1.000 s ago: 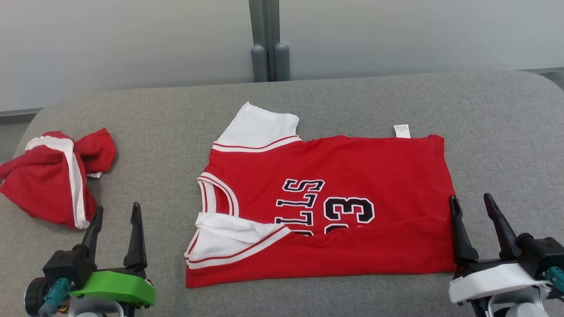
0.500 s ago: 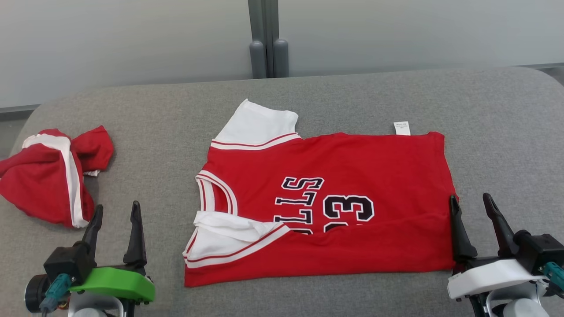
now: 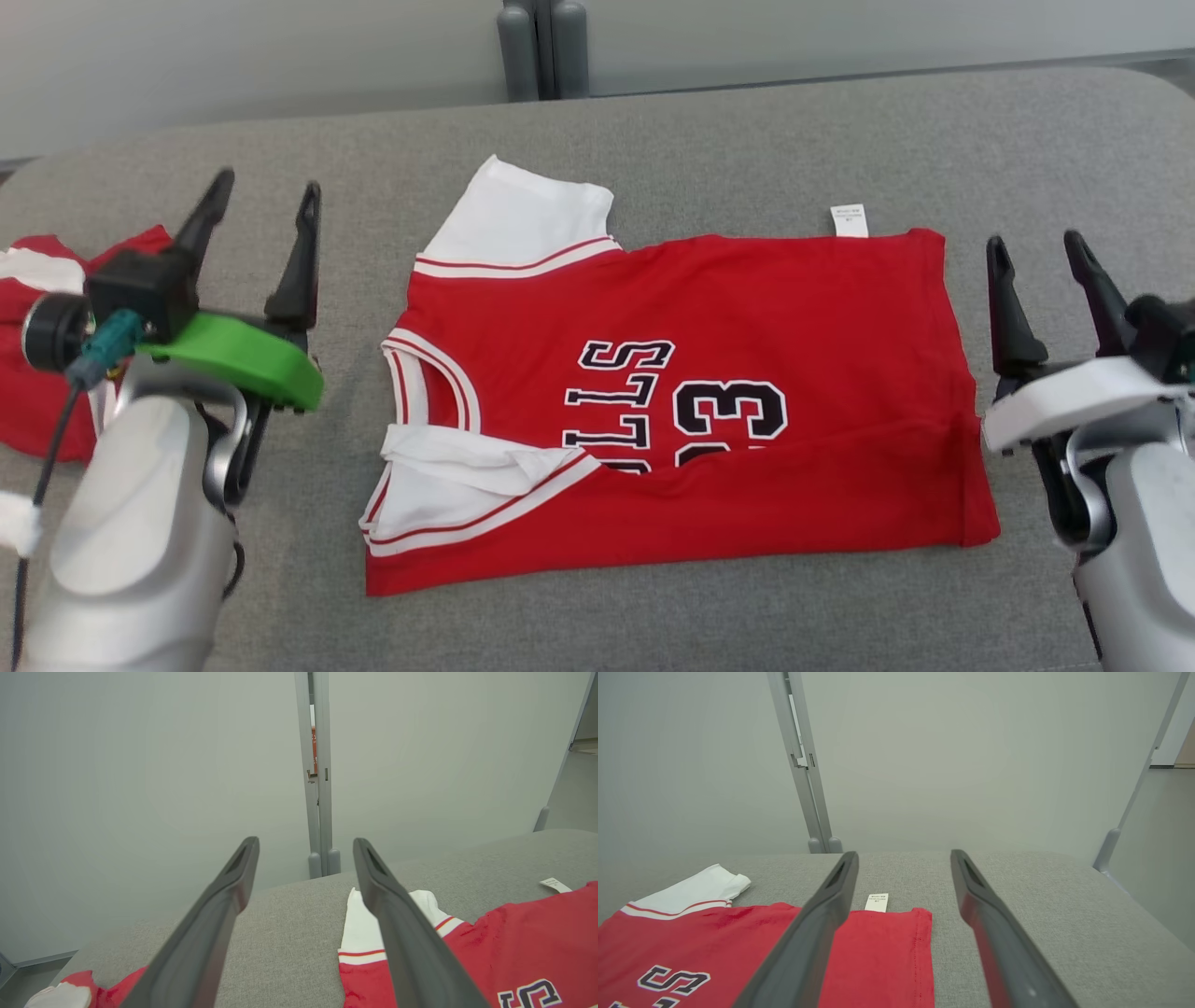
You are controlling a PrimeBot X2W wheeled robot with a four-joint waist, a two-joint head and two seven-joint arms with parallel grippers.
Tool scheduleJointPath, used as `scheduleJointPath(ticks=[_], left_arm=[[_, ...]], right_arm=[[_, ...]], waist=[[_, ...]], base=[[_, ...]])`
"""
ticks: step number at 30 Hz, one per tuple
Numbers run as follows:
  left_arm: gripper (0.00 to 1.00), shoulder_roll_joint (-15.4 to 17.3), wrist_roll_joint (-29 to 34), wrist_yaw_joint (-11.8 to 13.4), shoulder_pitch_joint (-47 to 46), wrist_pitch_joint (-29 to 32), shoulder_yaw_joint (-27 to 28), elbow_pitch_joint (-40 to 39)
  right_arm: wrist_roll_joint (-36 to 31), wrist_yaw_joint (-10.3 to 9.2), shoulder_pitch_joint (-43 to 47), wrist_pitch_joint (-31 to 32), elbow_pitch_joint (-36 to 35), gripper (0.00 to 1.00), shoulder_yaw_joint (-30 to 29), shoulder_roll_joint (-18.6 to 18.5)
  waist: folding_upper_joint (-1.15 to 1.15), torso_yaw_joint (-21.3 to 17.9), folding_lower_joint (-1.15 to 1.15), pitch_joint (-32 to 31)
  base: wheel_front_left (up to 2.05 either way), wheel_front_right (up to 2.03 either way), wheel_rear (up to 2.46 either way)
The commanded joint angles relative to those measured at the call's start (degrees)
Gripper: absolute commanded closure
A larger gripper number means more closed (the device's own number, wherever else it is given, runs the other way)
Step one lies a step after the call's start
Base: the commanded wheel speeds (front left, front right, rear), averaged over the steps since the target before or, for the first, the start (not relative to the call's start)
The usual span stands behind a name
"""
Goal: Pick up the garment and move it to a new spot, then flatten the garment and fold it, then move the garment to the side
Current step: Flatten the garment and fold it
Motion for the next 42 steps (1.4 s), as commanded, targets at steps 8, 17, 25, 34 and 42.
scheduleJointPath(ticks=[8,17,25,34,42], left_arm=[[0.0,5.4,-8.5,-0.2,-19.9,5.7,-11.2,7.5],[0.0,9.9,-19.5,-0.1,-34.7,13.7,-26.2,12.7],[0.0,12.5,-28.0,-0.1,-40.2,19.8,-35.9,18.3],[0.0,15.2,-32.9,-0.1,-43.3,20.4,-41.1,24.8],[0.0,14.8,-35.0,-0.1,-44.6,19.9,-45.6,27.2]], right_arm=[[2.3,-0.11,-14.4,3.6,9.6,0.0,4.5,-3.4],[5.0,-0.11,-28.0,6.0,21.5,0.0,11.6,-2.4],[7.3,-0.11,-35.7,7.2,29.3,0.0,17.2,0.2],[12.0,-0.11,-41.2,6.7,34.1,0.0,23.5,3.0],[15.1,-0.11,-44.0,6.2,37.2,0.0,28.0,4.1]], waist=[[0.0,-5.1,0.0,12.1],[0.0,-9.1,0.0,20.0],[0.0,-11.5,0.0,22.9],[0.0,-15.0,0.0,26.0],[0.0,-15.6,0.0,27.1]], base=[[0.0,0.0,0.0],[0.0,0.0,0.0],[0.0,0.0,0.0],[0.0,0.0,0.0],[0.0,0.0,0.0]])
